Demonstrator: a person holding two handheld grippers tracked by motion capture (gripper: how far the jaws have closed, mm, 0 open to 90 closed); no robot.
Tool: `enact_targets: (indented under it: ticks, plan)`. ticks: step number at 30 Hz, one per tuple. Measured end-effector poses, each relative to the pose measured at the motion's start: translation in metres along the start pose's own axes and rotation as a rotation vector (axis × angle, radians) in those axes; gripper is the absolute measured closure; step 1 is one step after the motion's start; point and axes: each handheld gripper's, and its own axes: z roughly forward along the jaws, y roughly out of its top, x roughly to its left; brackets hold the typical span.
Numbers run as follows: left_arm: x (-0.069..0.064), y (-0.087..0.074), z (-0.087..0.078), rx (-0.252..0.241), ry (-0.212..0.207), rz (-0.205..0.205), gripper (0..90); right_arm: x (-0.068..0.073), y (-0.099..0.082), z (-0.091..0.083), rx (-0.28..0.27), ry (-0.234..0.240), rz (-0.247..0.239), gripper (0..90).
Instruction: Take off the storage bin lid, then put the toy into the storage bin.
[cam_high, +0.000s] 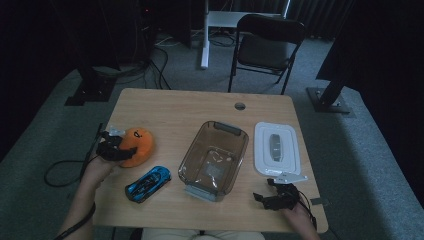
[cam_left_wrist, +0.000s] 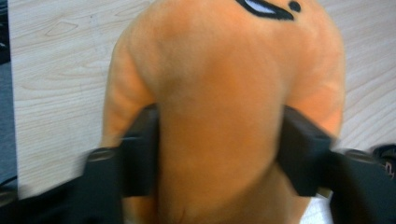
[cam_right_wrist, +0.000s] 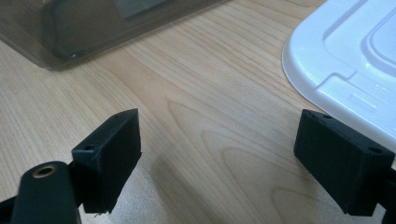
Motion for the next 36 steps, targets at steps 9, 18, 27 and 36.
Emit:
enact_targets:
  ticks: [9,18,27,36]
  plan:
    - [-0.002,0.001,-0.012,-0.020,-0.010,-0.023,66.3,0.000,0.000,0.000,-0.001,-0.003,0.004,14.2]
    - [-0.006,0.003,-0.022,-0.023,-0.041,-0.029,69.0,0.004,0.001,0.002,0.003,-0.014,-0.005,14.1]
    - [-0.021,0.023,-0.045,-0.088,-0.084,0.019,70.5,0.002,0.001,0.002,-0.001,-0.008,0.008,14.1]
    - [-0.039,0.047,-0.066,-0.124,-0.107,0.071,70.4,0.008,0.002,0.003,0.017,-0.049,-0.036,14.1]
